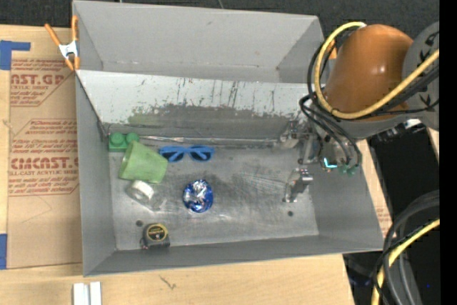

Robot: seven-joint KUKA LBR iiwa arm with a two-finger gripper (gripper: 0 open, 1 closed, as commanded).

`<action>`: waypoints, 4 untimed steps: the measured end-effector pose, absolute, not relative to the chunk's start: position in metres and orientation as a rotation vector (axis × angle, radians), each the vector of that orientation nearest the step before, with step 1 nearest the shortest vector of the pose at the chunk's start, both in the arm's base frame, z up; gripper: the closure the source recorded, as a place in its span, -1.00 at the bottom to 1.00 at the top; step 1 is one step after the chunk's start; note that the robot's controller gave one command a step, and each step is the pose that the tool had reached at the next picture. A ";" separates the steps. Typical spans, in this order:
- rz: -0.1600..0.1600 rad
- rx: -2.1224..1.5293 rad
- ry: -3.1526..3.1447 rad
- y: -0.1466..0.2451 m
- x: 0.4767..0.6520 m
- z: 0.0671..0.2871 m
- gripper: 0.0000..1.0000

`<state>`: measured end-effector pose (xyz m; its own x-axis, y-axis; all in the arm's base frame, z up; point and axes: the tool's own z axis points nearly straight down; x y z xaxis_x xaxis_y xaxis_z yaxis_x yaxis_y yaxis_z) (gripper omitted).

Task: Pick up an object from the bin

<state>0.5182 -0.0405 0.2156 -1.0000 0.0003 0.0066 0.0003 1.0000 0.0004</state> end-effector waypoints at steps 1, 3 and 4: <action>0.002 0.570 -3.094 0.021 0.583 0.074 -1.00; -0.002 0.522 -3.097 0.096 0.536 0.101 -1.00; -0.002 0.479 -3.119 0.100 0.526 0.074 -1.00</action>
Offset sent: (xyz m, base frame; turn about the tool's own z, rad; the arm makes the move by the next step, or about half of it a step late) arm 0.0623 0.0613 -0.1456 -0.3654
